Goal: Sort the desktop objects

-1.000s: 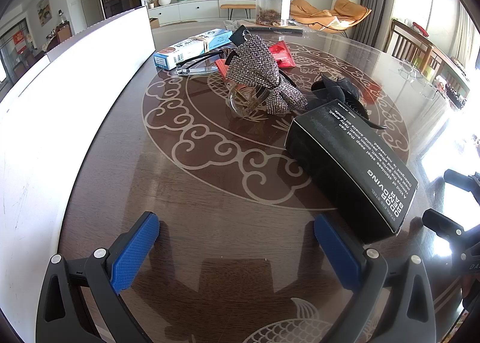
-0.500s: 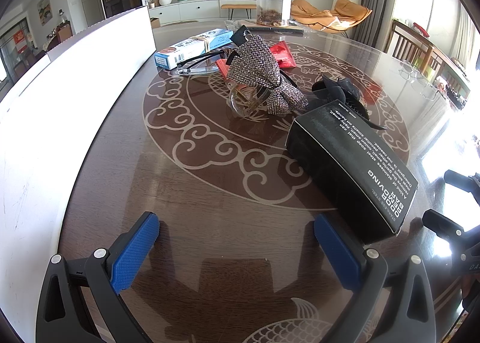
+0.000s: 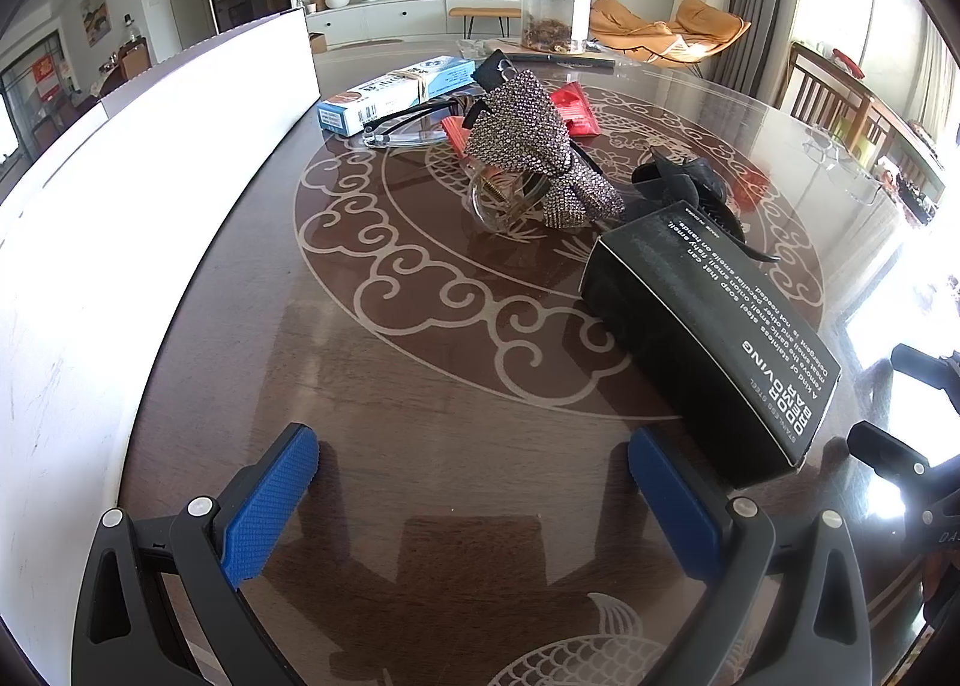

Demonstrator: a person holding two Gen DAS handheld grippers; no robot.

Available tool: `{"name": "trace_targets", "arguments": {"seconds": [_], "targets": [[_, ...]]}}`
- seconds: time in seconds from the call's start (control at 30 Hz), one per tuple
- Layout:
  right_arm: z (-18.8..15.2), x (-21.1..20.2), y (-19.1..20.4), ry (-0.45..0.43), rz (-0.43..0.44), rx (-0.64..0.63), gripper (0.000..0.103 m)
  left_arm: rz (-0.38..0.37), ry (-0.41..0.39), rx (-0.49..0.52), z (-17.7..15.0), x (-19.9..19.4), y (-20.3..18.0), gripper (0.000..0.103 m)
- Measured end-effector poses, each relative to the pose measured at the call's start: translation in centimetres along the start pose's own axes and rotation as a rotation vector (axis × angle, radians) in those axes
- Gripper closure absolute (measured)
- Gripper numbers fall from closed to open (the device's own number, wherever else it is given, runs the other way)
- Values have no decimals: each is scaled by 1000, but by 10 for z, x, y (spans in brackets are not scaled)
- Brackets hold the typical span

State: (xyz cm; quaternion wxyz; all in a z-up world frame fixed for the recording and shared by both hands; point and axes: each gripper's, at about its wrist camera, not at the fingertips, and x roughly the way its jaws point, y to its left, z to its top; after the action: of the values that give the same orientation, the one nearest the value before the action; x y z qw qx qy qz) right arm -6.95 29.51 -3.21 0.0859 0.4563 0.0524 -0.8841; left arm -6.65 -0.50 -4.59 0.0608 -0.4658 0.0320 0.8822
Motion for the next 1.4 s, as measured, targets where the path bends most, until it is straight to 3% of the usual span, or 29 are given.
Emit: {"name": "trace_targets", "arguments": {"seconds": [0.3, 0.5, 0.73, 0.93, 1.0, 1.03, 1.07, 1.4], "targets": [[0, -1, 1, -6, 12, 0, 0, 33, 0, -52, 2, 2, 12, 0], [14, -20, 14, -99, 242, 71, 0, 77, 0, -126, 2, 2, 27, 0], [64, 9, 59, -34, 374, 17, 0, 90, 2, -133, 1, 2, 29, 0], [79, 43, 81, 45, 352, -61, 2, 90, 1, -133, 1, 2, 29, 0], [80, 45, 82, 32, 330, -79, 17, 90, 2, -133, 1, 2, 29, 0], [79, 45, 82, 29, 350, -85, 32, 90, 1, -133, 1, 2, 29, 0], [79, 43, 81, 26, 360, -77, 39, 90, 1, -133, 1, 2, 29, 0], [28, 1, 22, -17, 181, -19, 40, 90, 1, -133, 0, 1, 29, 0]]}}
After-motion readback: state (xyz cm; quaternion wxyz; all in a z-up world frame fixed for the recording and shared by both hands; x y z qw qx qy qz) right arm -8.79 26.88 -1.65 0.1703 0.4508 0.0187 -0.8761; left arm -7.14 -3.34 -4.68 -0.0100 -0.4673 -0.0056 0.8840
